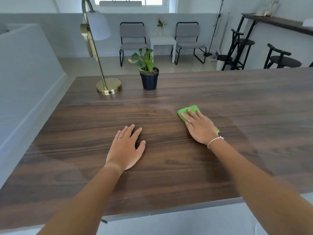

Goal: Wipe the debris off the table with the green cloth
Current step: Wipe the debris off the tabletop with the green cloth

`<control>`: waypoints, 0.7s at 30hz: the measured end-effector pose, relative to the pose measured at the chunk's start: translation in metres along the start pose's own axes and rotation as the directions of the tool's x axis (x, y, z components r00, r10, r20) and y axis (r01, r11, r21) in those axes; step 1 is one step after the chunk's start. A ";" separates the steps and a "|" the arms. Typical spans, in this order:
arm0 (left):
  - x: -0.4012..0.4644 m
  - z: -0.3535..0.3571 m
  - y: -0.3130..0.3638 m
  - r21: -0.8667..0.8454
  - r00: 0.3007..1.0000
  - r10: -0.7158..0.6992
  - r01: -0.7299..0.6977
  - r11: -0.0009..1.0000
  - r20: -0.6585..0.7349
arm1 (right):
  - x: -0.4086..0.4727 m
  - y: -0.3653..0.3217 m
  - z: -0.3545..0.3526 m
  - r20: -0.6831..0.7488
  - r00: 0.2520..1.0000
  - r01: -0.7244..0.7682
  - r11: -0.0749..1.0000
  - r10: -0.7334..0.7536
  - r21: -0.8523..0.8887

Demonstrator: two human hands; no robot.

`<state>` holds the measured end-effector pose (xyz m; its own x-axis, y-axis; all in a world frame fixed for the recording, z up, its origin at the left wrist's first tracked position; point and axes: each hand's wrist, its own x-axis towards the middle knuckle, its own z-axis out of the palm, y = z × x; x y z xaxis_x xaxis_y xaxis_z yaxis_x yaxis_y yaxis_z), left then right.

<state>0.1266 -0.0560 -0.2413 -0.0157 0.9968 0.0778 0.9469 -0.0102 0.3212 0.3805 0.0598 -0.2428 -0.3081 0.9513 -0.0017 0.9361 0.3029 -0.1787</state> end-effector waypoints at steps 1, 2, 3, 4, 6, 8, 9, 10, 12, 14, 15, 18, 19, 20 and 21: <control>0.000 0.000 0.000 -0.002 1.000 -0.002 0.002 1.000 -0.001 | -0.006 -0.018 0.003 0.025 0.994 0.104 0.995 -0.104 0.003; 0.000 0.000 -0.001 -0.004 1.000 -0.002 0.002 1.000 -0.002 | -0.015 -0.028 0.004 0.047 0.980 0.194 0.981 -0.195 0.017; 0.000 0.000 -0.001 -0.007 1.000 -0.003 0.003 1.000 -0.002 | -0.024 -0.030 0.002 0.057 0.964 0.258 0.965 -0.261 0.044; 0.000 0.000 -0.001 -0.010 1.000 -0.005 0.005 1.000 0.000 | -0.029 -0.024 0.000 0.059 0.951 0.299 0.952 -0.303 0.071; 0.001 -0.001 -0.001 -0.013 1.000 -0.004 0.004 1.000 0.000 | -0.020 0.002 -0.004 0.023 0.951 0.306 0.950 -0.308 0.062; 0.000 0.000 -0.001 -0.004 1.000 -0.001 0.001 1.000 0.001 | 0.008 0.025 -0.006 0.012 0.987 0.160 0.987 -0.160 0.026; 0.001 0.001 -0.001 -0.001 1.000 -0.001 0.001 1.000 0.001 | 0.023 0.027 -0.006 0.003 0.997 0.072 0.997 -0.072 -0.005; 0.001 0.001 -0.001 -0.001 1.000 -0.005 0.005 1.000 -0.003 | 0.037 0.020 -0.004 -0.018 1.000 0.013 1.000 -0.013 -0.021; 0.001 0.001 -0.001 -0.004 1.000 -0.010 0.010 1.000 -0.004 | 0.056 -0.012 0.004 -0.033 0.999 0.004 1.000 -0.004 -0.017; 0.001 0.001 -0.002 -0.002 1.000 -0.015 0.015 1.000 0.003 | 0.058 -0.054 0.012 -0.019 0.991 0.129 0.992 -0.129 -0.008; 0.001 0.001 -0.002 -0.001 1.000 -0.015 0.015 1.000 0.005 | 0.052 -0.070 0.016 -0.002 0.978 0.210 0.978 -0.210 -0.013; 0.002 -0.001 -0.002 -0.008 1.000 -0.006 0.006 1.000 0.016 | 0.026 -0.070 0.010 0.052 0.939 0.338 0.939 -0.341 0.056; 0.001 -0.001 -0.003 -0.012 1.000 -0.005 0.005 1.000 0.023 | 0.021 -0.055 0.008 0.041 0.931 0.359 0.930 -0.363 0.072; 0.001 -0.001 -0.003 -0.019 1.000 -0.006 0.006 1.000 0.023 | 0.021 -0.036 0.008 -0.002 0.930 0.366 0.929 -0.367 0.056; 0.001 -0.001 -0.003 -0.025 1.000 -0.007 0.007 1.000 0.023 | 0.027 -0.013 0.006 -0.024 0.943 0.332 0.943 -0.331 0.026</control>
<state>0.1237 -0.0550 -0.2410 -0.0148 0.9984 0.0542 0.9385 -0.0049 0.3452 0.3593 0.0813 -0.2468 -0.5965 0.7986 0.0807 0.7764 0.5996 -0.1943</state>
